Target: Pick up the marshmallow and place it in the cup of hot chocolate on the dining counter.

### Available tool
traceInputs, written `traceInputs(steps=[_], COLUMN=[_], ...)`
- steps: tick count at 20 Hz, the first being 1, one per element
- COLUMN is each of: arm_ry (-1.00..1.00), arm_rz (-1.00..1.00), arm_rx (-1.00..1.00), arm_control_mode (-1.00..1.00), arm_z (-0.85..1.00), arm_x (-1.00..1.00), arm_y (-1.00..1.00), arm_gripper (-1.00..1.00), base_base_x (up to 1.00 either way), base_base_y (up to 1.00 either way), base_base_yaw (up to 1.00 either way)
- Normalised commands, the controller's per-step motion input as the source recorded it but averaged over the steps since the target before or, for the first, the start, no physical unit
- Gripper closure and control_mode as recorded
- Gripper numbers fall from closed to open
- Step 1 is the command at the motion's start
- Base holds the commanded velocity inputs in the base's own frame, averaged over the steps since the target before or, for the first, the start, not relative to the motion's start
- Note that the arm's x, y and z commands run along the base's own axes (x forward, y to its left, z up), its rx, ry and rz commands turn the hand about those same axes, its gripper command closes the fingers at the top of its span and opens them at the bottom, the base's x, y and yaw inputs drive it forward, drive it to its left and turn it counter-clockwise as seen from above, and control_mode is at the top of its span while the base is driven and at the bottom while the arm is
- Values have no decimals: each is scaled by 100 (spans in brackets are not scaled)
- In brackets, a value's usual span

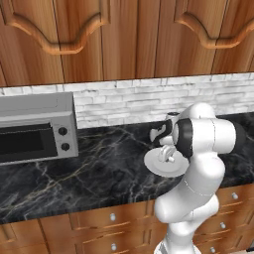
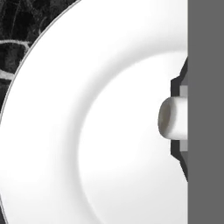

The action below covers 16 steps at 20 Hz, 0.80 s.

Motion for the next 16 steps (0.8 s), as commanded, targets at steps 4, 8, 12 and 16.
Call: traceInputs(steps=[4, 8, 12, 16], arm_ry=[-7, -16, -14, 0], arm_rz=[0, -1, -1, -16], arm_rx=[-2, 0, -5, 4], arm_control_mode=[-100, -100, -100, -100], arm_z=[-79, -100, -54, 79], arm_x=[-44, -40, -31, -23], arm_y=[0, 0, 0, 0], arm_gripper=[100, 100, 100, 100], base_base_x=[0, 0, 0, 0], base_base_y=[0, 0, 0, 0], base_base_yaw=[0, 0, 0, 0])
